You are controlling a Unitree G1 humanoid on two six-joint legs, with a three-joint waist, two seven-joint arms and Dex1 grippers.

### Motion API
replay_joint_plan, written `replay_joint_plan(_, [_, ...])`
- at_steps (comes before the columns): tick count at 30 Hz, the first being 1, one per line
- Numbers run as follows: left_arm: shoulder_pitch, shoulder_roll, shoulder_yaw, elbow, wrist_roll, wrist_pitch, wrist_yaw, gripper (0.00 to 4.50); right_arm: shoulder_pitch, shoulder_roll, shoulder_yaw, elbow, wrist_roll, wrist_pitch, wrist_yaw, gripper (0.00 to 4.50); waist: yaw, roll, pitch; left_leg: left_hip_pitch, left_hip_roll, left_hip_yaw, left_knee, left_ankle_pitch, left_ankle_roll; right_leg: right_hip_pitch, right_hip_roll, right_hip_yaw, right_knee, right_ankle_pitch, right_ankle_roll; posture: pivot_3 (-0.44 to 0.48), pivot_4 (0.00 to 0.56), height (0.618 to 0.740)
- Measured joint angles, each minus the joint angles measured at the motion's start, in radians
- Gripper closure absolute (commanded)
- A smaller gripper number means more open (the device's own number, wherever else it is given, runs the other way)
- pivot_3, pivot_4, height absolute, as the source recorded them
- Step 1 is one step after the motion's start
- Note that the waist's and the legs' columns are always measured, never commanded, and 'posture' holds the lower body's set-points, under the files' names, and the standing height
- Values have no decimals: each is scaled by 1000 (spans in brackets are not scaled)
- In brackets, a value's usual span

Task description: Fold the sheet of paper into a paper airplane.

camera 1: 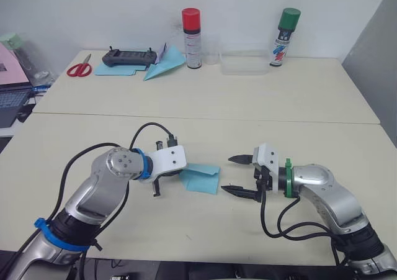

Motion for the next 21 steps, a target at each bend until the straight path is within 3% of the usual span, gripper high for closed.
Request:
replay_joint_plan(7, [16,56,36,-33,-99,-38,-48,1537,-12,16,32,57,-50,-89,-3,0,-3,0,0,0,1,0,-1,0,0,-1,1,0,0,0,0,0,150,740])
replay_joint_plan(10, [35,130,129,5,-175,-143,-105,546,-32,75,73,90,-83,-139,-20,0,-3,0,0,1,2,0,-1,0,0,-2,1,0,1,0,-1,0,150,740])
replay_joint_plan(12, [60,155,252,35,-297,-187,-175,30,-48,123,116,131,-120,-192,-29,0,-2,-1,1,0,2,1,-1,0,0,-2,1,0,1,0,-1,0,150,740])
replay_joint_plan(14, [83,173,339,38,-408,-173,-234,30,-59,163,156,175,-153,-234,-42,0,-2,0,1,0,1,2,-1,0,0,-1,0,0,0,0,-1,0,150,740])
replay_joint_plan(17, [107,173,411,53,-501,-146,-250,0,-83,219,184,239,-179,-271,-60,599,3,0,1,0,1,1,-1,0,0,-1,0,0,0,0,-1,0,150,740])
replay_joint_plan(21, [138,172,440,86,-524,-146,-217,0,-106,228,190,297,-212,-324,-67,2109,5,0,1,0,1,1,-1,0,0,-1,0,0,1,0,-1,0,150,740])
